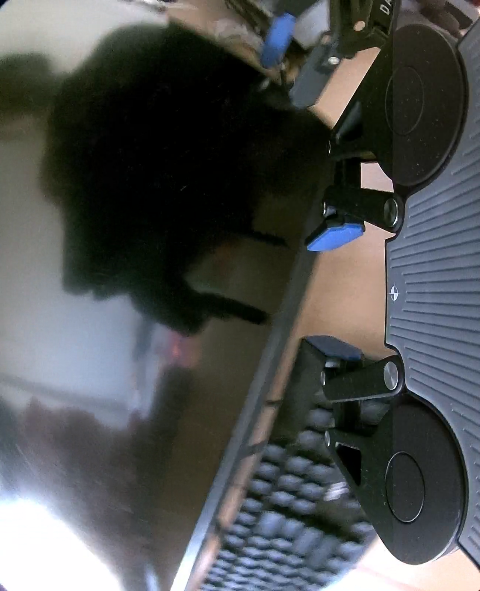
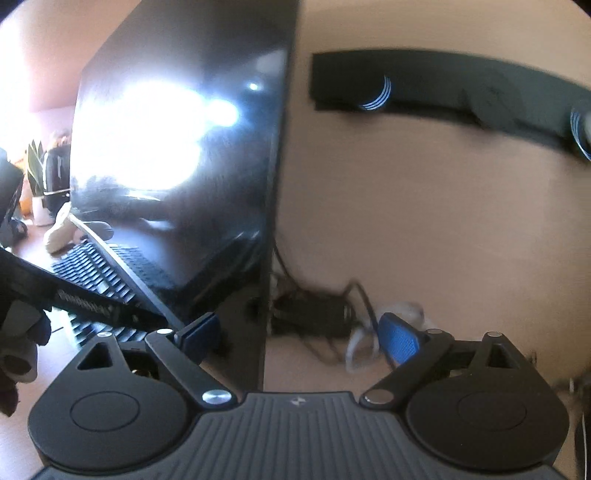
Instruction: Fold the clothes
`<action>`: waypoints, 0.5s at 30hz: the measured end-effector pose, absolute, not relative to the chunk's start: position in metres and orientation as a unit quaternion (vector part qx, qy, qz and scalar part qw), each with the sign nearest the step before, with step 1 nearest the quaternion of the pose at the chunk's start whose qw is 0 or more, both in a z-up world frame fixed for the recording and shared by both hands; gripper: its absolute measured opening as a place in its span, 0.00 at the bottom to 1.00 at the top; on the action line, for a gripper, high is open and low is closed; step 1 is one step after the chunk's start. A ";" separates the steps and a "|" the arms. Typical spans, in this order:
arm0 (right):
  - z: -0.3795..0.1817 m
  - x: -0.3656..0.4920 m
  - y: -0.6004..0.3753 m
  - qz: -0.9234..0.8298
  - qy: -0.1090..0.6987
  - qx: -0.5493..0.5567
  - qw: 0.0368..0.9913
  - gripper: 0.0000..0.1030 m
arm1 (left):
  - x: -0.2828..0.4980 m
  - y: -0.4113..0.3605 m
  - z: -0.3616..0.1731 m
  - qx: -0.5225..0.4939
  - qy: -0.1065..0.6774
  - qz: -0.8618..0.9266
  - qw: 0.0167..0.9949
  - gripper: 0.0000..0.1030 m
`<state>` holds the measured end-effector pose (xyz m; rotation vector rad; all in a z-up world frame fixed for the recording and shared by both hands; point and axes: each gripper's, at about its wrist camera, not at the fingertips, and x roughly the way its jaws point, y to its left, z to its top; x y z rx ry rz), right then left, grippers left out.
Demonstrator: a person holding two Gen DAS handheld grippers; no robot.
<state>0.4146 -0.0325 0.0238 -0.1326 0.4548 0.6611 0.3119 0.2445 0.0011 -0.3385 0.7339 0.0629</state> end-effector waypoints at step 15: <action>-0.056 0.362 -0.119 0.321 0.402 0.022 0.857 0.91 | 0.232 0.130 -0.067 -0.200 0.404 -0.074 0.890 0.67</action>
